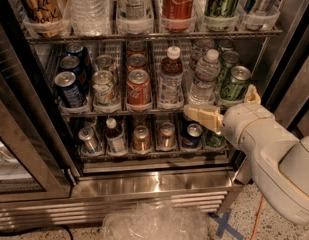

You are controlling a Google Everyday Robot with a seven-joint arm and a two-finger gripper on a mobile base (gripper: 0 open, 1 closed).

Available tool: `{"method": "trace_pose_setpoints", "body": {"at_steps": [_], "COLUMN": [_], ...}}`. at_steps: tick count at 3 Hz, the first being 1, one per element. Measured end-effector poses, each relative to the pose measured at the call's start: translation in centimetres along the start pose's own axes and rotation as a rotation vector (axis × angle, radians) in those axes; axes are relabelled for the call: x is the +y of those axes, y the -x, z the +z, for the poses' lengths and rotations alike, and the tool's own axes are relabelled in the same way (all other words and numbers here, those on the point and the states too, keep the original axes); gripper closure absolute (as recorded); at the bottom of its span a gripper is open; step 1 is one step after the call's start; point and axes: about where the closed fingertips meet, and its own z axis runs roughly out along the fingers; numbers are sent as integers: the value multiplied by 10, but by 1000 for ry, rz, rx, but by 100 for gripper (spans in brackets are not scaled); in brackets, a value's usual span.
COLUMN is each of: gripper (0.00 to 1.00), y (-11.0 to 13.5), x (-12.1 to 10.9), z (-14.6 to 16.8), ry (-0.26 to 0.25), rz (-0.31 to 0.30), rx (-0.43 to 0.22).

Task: Pick water bottle from middle shelf of fridge

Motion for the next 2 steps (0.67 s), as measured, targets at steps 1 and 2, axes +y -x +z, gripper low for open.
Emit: {"method": "trace_pose_setpoints", "body": {"at_steps": [1, 2], "gripper": [0, 0], "y": [-1, 1], "x": [6, 8], "z": [4, 4], "ry": [54, 62], "rz": [124, 137], "rx": [-19, -20]}}
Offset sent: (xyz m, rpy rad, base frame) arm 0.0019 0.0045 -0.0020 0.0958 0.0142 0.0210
